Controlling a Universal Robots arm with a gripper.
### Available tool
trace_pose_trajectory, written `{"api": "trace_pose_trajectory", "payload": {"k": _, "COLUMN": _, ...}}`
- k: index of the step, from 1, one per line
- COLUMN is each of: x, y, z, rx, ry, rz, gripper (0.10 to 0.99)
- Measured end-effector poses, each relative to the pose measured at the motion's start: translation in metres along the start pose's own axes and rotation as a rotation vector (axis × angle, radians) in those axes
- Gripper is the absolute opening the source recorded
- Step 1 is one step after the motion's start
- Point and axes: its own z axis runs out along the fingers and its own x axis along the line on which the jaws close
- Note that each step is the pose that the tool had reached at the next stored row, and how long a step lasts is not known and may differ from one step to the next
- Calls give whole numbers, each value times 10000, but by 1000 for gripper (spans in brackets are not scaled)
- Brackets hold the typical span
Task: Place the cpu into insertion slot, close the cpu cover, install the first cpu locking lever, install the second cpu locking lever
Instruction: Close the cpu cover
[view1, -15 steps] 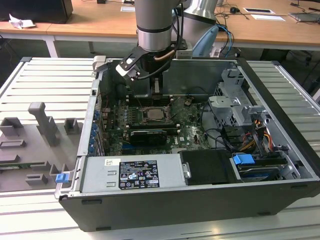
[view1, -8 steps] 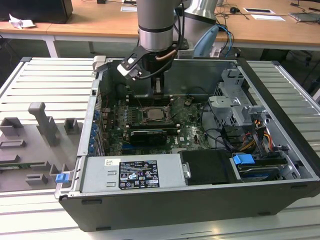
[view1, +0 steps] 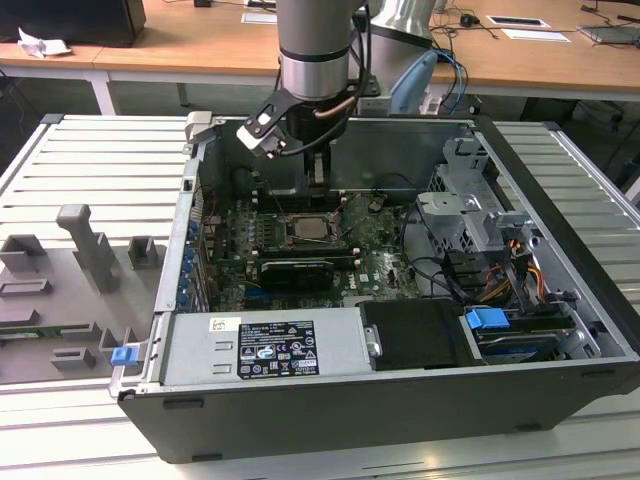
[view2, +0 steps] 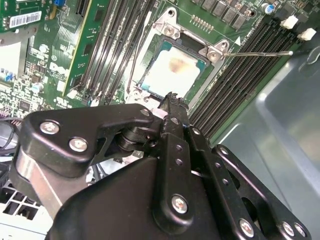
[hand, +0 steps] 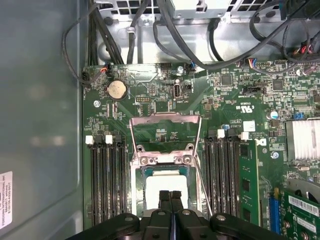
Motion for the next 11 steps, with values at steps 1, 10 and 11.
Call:
{"api": "trace_pose_trajectory", "payload": {"k": 1, "x": 0, "y": 1, "z": -9, "rx": 0, "ry": -1, "rz": -1, "gripper": 106}}
{"api": "trace_pose_trajectory", "payload": {"k": 10, "x": 1, "y": 36, "z": -152, "rx": -1, "ry": -26, "rz": 9, "gripper": 106}}
{"api": "trace_pose_trajectory", "payload": {"k": 11, "x": 2, "y": 42, "z": -152, "rx": -1, "ry": -25, "rz": 9, "gripper": 106}}
